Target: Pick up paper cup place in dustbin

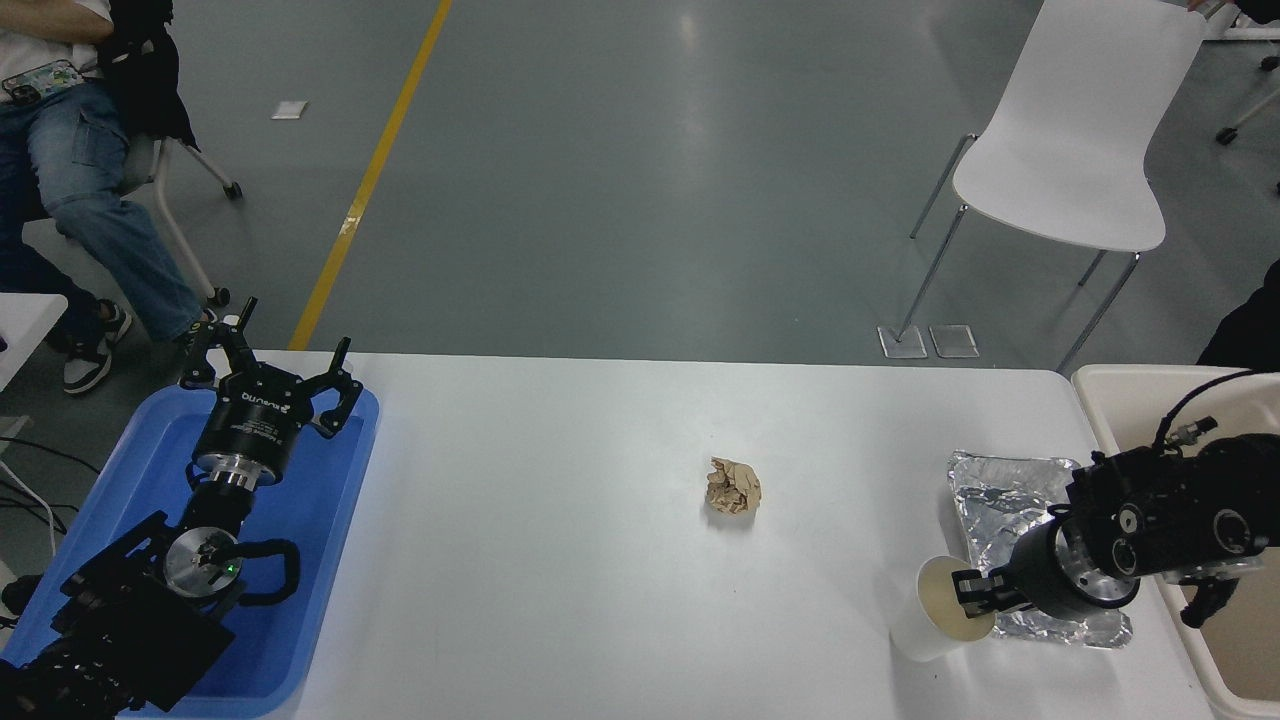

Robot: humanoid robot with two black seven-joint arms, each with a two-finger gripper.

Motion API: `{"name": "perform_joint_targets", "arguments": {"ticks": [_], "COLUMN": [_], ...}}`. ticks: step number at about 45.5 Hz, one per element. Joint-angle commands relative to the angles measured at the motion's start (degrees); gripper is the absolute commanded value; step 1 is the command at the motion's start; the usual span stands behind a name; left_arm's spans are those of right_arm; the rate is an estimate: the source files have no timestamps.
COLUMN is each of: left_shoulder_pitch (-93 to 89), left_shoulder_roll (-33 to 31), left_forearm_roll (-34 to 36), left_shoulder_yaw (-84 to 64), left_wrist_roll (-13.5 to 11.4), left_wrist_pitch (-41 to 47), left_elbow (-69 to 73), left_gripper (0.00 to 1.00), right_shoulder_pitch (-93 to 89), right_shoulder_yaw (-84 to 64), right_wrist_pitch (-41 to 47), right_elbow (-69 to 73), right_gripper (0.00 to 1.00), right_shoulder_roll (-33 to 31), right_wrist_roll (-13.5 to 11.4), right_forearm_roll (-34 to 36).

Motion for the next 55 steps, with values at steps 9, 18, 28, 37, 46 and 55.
{"name": "perform_joint_targets", "arguments": {"ticks": [9, 18, 28, 37, 46, 55], "left_shoulder_pitch": [0.0, 0.0, 0.0, 0.0, 0.0, 0.0], "left_shoulder_roll": [0.01, 0.01, 0.01, 0.01, 0.01, 0.01], "left_forearm_roll": [0.0, 0.0, 0.0, 0.0, 0.0, 0.0], "left_shoulder_yaw": [0.0, 0.0, 0.0, 0.0, 0.0, 0.0], "left_wrist_roll": [0.01, 0.01, 0.01, 0.01, 0.01, 0.01], "left_wrist_pitch": [-0.08, 0.01, 0.01, 0.01, 0.01, 0.01], "left_elbow": [0.02, -0.06, -0.06, 0.02, 0.02, 0.02], "left_gripper": [1.0, 1.0, 1.0, 1.0, 1.0, 1.0], "right_shoulder_pitch": [20.79, 32.04, 41.27, 44.35, 44.18, 44.0], "right_shoulder_yaw": [-0.08, 0.62, 0.71, 0.62, 0.62, 0.62], "right_wrist_pitch": [10.25, 18.77, 25.37, 27.57, 27.75, 27.75], "right_elbow": [4.03, 3.68, 3.68, 3.5, 3.5, 3.5], "right_gripper": [0.0, 0.0, 0.0, 0.0, 0.0, 0.0], "right_shoulder_roll": [-5.8, -8.35, -10.11, -11.78, -11.87, -11.78], "right_wrist_roll": [0.05, 0.05, 0.05, -0.03, -0.12, -0.21], "right_forearm_roll": [-0.41, -0.41, -0.23, -0.32, -0.32, -0.41]}}
